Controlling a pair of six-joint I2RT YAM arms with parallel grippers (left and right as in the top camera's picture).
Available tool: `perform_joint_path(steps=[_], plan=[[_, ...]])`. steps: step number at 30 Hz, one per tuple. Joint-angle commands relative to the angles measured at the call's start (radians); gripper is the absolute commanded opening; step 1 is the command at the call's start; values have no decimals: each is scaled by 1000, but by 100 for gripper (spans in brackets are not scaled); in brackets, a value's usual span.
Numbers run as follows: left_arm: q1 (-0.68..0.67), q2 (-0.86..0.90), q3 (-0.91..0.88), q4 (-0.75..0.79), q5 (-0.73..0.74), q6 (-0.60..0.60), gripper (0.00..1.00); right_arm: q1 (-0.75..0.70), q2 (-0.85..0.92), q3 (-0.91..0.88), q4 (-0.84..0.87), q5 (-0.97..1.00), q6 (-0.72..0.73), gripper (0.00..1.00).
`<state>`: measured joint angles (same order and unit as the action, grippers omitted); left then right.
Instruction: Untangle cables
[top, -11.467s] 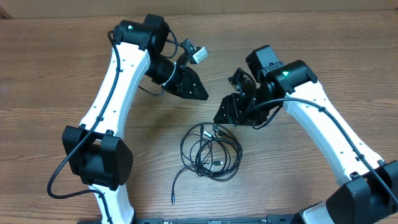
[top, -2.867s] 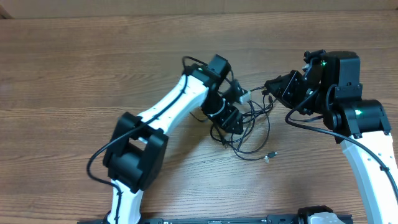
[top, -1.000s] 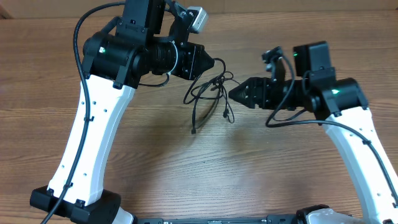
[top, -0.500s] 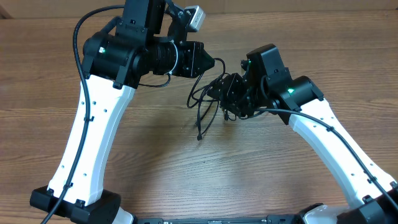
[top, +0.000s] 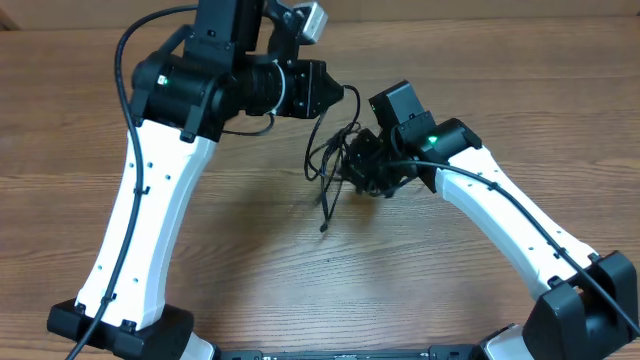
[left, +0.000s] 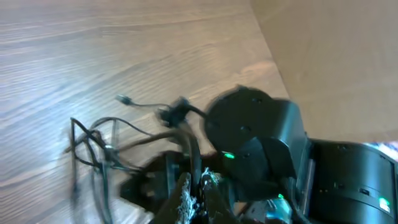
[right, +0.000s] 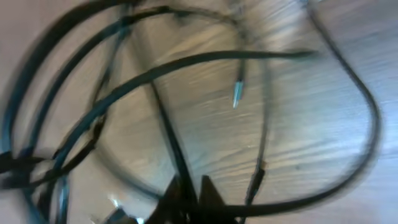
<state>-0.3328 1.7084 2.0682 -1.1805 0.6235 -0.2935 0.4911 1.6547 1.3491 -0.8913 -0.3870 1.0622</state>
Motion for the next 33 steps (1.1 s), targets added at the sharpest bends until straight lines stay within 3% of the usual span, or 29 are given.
perform_joint_path(steps=[1, 7, 11, 17, 24, 27, 33], plan=[[133, -18, 32, 11, 18, -6, 4, -19, 2, -2, -48, 67, -59, 4], [372, -18, 42, -3, 183, -6, 4, -63, 2, -2, -175, 214, -240, 4], [465, -18, 42, -68, 188, 25, 4, -108, 2, -2, -253, 319, -310, 4], [496, -18, 41, -156, 140, 129, 4, -193, 2, -2, -304, 392, -394, 4], [496, -18, 42, -170, 87, 141, 4, -323, 2, -2, -375, 547, -437, 4], [495, -18, 41, -178, 80, 141, 4, -375, 2, -1, -386, 530, -472, 4], [459, -14, 41, -215, 79, 168, 4, -369, -1, 8, -317, 233, -702, 4]])
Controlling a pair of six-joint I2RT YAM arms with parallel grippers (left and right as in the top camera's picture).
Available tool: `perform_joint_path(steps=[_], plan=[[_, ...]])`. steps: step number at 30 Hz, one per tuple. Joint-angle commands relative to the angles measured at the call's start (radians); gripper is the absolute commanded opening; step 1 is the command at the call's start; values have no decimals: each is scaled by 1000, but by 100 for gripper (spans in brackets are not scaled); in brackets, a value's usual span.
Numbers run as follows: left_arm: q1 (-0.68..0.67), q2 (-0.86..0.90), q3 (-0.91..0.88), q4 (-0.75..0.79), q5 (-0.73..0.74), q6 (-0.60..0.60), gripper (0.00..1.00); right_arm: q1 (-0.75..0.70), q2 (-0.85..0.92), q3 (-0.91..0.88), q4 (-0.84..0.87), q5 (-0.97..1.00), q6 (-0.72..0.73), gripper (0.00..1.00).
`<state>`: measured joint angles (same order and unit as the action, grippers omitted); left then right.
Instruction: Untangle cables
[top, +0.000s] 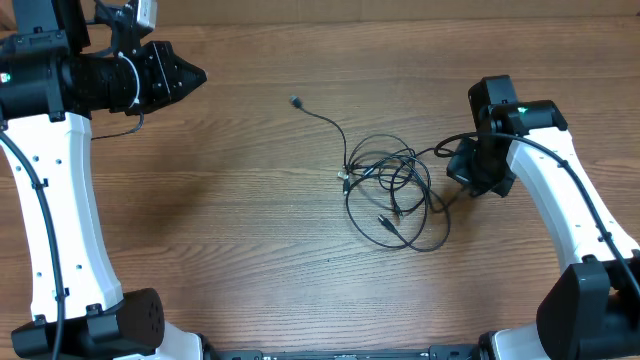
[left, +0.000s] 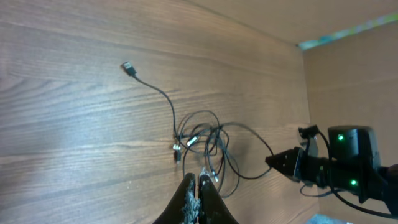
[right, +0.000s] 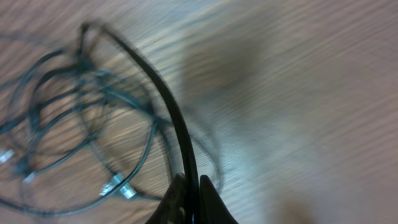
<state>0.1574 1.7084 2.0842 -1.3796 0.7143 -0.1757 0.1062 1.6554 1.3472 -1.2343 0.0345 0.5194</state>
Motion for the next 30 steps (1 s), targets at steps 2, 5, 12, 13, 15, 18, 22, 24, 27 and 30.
perform_joint_path(steps=[2, 5, 12, 13, 15, 18, 22, 24, 27, 30], plan=[[-66, -10, 25, -34, -16, 80, 4, 29, -7, 21, 55, -338, -233, 4], [-125, -1, 24, -53, -37, 95, 4, 58, -26, 55, 89, -553, -315, 4], [-241, 43, 24, -57, -94, 95, 6, 95, -113, 212, 101, -848, -350, 4], [-255, 55, 24, -57, -95, 95, 8, 95, -128, 233, 104, -878, -350, 4], [-287, 91, 24, -64, -95, 107, 11, 96, -173, 288, 104, -936, -345, 4], [-318, 138, 24, -83, -93, 145, 14, 95, -220, 318, 105, -942, -303, 4], [-356, 203, 24, -90, -93, 216, 20, 95, -264, 323, 108, -941, -272, 4], [-374, 231, 24, -91, -82, 250, 29, 95, -274, 323, 108, -941, -253, 4], [-403, 274, 24, -102, -55, 312, 40, 95, -276, 323, 108, -933, -215, 4], [-435, 319, 24, -117, -13, 393, 49, 97, -276, 323, 88, -810, -132, 4]])
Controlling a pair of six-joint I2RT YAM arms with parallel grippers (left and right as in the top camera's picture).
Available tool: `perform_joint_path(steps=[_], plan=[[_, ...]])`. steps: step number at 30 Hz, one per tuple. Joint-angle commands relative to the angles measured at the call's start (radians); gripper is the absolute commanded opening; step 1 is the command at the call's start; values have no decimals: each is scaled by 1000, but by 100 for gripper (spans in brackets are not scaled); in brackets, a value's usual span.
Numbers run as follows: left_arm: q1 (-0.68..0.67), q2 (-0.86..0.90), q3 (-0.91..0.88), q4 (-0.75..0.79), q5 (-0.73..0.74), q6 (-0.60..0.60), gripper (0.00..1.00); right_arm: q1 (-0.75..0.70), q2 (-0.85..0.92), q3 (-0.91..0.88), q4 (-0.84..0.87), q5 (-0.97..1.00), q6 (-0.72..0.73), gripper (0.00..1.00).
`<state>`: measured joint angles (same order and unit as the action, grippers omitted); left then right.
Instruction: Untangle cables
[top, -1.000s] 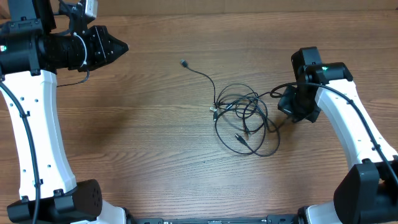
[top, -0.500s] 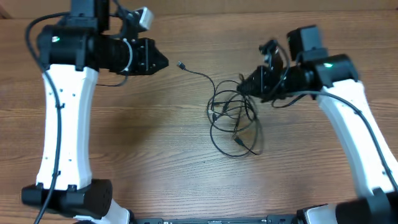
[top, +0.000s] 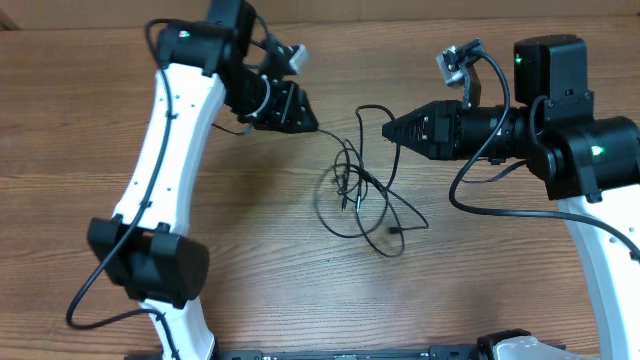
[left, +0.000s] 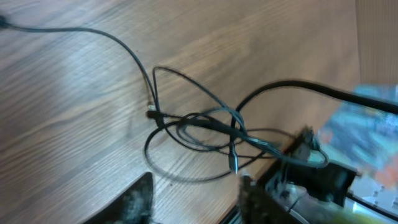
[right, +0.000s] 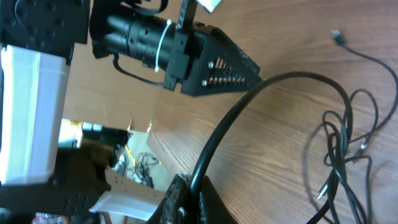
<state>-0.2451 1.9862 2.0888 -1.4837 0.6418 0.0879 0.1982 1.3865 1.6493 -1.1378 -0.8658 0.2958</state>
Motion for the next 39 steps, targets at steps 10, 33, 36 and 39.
perform_joint_path(steps=[10, 33, 36, 39], plan=[[-133, 208, 19, -37, 123, 348, 49, 10, -6, 21, -35, 125, 97, 4], [-270, 267, 10, 153, 177, 383, 71, 10, -6, 21, -84, 178, 97, 4], [-274, 267, -8, 154, 177, 383, 72, 10, -6, 21, -85, 178, 97, 4], [-276, 267, -38, 153, 177, 381, 72, 10, -6, 21, -88, 178, 97, 4]])
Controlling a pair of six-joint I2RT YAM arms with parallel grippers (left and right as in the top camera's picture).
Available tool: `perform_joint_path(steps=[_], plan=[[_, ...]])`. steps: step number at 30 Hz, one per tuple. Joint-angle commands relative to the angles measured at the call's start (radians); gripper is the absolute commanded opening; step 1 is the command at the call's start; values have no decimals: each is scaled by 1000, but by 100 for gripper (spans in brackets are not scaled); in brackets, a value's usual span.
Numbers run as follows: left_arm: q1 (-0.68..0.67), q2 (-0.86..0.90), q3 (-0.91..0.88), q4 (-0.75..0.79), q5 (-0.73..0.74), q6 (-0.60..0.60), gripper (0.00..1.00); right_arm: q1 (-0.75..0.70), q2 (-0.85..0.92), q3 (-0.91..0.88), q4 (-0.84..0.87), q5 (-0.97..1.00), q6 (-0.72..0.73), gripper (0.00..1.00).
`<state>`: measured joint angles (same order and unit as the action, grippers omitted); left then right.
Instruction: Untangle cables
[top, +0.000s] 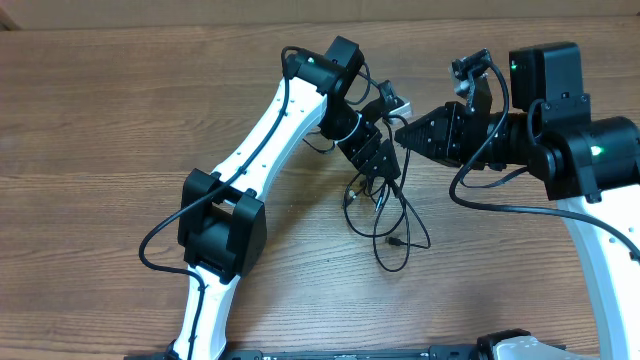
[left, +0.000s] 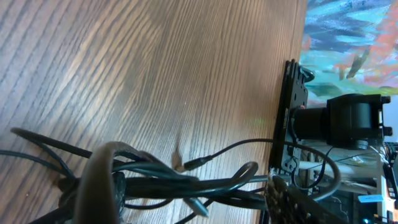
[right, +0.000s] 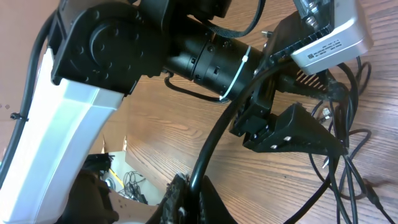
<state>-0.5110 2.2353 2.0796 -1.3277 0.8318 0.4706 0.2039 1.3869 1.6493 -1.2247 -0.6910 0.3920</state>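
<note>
A tangle of thin black cables (top: 385, 215) lies on the wooden table, its upper strands lifted. My left gripper (top: 378, 165) sits on top of that tangle, between the arms. In the left wrist view its fingers (left: 99, 180) stand wide apart, open, with a bundle of cable strands (left: 186, 185) running across the gap. My right gripper (top: 402, 135) points left, just right of the left one. It is shut on one thick black cable (right: 217, 134), which rises from the right gripper (right: 189, 194) toward the left gripper's body.
The left arm's white links (top: 260, 130) stretch across the table from the front left. A loose plug end (top: 397, 242) lies at the tangle's front. Bare wood (top: 120, 120) spreads to the left and front.
My left gripper has moved right and down from the tangle's upper left onto its top, and strands now cross its open jaws. The right gripper stays shut on its cable, nearly in place.
At first both grippers were close together at the bunched tangle. Then they were far apart, the left shut at the far left, the right shut on a cable, the tangle spread flat. Later the left was open near the tangle; now it straddles the strands.
</note>
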Motion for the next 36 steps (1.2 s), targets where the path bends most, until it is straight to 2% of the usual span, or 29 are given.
perform_joint_path(steps=[1, 4, 11, 15, 21, 24, 30, 31, 34, 36], plan=[[-10, 18, -45, -3, -21, -12, 71, 5, -6, 21, -1, 3, 1, 4], [-11, 18, -81, -3, -53, -75, 70, 5, -6, 21, -1, 3, 1, 4], [-15, 18, -115, -5, -18, -161, 51, 5, -6, 21, -5, 10, 1, 4], [-26, 18, -115, -3, -22, -163, 50, 5, -6, 21, -5, 10, 1, 4], [-60, 19, -115, 65, -47, -417, 63, 5, -6, 21, -4, 11, 1, 4], [-82, 19, -115, 120, -65, -537, 65, 5, -6, 21, -4, 26, 1, 4], [-145, 19, -115, 202, -253, -811, 64, 5, -6, 21, -4, 28, 1, 4], [-165, 19, -115, 219, -305, -887, 63, 5, -6, 21, -4, 28, 1, 4], [-192, 19, -115, 241, -366, -971, 63, 5, -6, 21, -4, 28, 1, 4], [-224, 19, -115, 255, -403, -1019, 57, 5, -6, 21, -4, 28, 1, 4]])
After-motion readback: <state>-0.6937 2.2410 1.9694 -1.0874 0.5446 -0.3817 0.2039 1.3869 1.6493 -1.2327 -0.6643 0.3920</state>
